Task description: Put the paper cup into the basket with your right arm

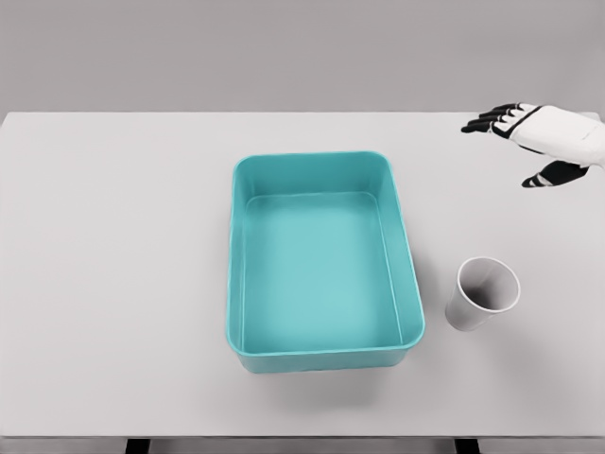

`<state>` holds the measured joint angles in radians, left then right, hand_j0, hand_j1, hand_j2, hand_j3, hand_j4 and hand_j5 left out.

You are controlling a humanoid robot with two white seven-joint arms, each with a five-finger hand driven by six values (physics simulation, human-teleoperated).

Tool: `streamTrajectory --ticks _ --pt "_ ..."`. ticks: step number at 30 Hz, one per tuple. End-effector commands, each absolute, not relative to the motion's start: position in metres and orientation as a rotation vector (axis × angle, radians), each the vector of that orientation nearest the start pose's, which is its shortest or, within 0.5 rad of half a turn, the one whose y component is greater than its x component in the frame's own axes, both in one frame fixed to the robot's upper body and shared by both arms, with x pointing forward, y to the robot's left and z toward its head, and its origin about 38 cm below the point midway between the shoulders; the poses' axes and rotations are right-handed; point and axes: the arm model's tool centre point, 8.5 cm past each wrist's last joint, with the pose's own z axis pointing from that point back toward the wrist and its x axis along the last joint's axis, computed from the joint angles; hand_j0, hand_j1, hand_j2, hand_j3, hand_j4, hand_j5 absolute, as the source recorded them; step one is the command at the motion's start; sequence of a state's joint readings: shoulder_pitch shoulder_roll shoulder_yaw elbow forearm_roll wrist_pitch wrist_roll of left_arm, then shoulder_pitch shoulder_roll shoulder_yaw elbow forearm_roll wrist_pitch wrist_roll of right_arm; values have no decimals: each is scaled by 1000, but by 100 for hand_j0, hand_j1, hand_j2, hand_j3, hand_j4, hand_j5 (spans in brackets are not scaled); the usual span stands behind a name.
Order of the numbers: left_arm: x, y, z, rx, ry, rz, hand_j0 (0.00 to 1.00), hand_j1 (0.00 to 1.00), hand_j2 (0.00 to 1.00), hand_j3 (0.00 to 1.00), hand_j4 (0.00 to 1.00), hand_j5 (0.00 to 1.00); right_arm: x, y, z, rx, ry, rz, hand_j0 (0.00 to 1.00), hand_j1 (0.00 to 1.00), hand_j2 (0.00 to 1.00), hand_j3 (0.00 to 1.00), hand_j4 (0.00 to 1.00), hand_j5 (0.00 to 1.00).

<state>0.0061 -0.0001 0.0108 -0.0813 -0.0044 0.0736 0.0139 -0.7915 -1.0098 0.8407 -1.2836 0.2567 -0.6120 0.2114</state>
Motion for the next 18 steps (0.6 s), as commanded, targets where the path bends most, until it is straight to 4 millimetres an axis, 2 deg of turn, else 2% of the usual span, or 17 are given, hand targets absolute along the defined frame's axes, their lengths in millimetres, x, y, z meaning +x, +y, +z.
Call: streamTrajectory --ticks 1,3,7,8,9,11,12,14,16,18 --pt "18 273 -263 101 -3 6 100 100 100 100 100 100 447 -386 246 -563 -1483 1855 100 100 100 100 100 100" --pt "18 273 -263 101 -3 6 100 100 100 100 100 100 448 -383 253 -571 -1504 1858 100 100 100 100 100 100" --pt "18 273 -263 101 -5 6 100 100 100 100 100 100 443 -412 264 -627 -1445 1837 100 100 100 100 100 100" --pt "18 273 -263 101 -3 6 100 100 100 100 100 100 443 -413 266 -633 -1458 1827 100 100 100 100 100 100" --pt "17 273 -263 101 -2 6 100 100 100 100 100 100 444 -414 271 -645 -1511 1780 100 100 100 100 100 100" --pt "17 273 -263 101 -2 6 100 100 100 100 100 100 430 -441 280 -604 -1593 1575 100 100 100 100 100 100" --pt "17 273 -263 101 -3 6 100 100 100 100 100 100 424 -449 270 -548 -1597 1497 100 100 100 100 100 100" --pt "17 273 -263 101 -2 6 100 100 100 100 100 100 399 -481 253 -461 -1561 1314 100 100 100 100 100 100" --pt "18 273 -263 101 -3 6 100 100 100 100 100 100 380 -498 230 -408 -1498 1237 100 100 100 100 100 100" --pt "18 273 -263 101 -3 6 100 100 100 100 100 100 374 -501 221 -373 -1492 1180 100 100 100 100 100 100"
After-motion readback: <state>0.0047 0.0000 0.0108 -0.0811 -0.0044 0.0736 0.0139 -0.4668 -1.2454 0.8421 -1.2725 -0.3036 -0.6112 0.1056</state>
